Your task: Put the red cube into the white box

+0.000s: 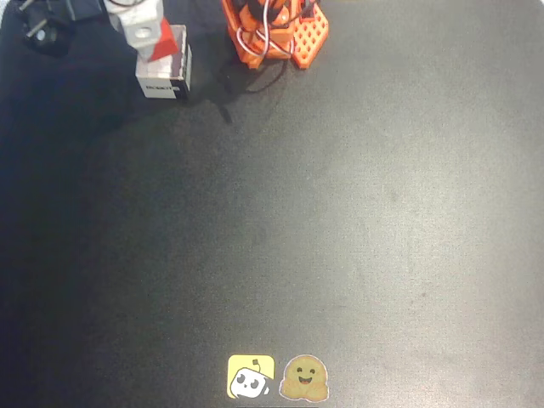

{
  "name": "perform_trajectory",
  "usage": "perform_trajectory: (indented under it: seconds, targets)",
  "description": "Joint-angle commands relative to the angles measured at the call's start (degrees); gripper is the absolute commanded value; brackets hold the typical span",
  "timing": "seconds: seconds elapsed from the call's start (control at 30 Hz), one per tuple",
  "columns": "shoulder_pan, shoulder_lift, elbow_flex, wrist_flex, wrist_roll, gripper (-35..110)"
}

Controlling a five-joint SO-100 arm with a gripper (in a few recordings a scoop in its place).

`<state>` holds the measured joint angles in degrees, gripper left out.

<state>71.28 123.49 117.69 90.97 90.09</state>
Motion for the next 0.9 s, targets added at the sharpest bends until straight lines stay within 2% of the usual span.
perform_trajectory:
  seconds: [0.0,0.2,0.4,0.43,0.57,0.7,0.87]
  targets:
    - [0.2,-0.3,-0.8,-0.7,-0.1,10]
    - [-0.1,-0.8,-1.9,-1.5,-1.8,20]
    - [0.0,-1.1,-2.6,-2.1,-3.6,23]
    - [-0.3,-1.1,-2.7,-2.5,-4.0,22]
    - [-2.3,-0.8,-3.5,-4.7,-7.9,0]
    - [-12.7,0.3,-3.2,-9.3,-15.1,0]
    - [-35.9,0.7,-1.8,-17.4,-16.9,0]
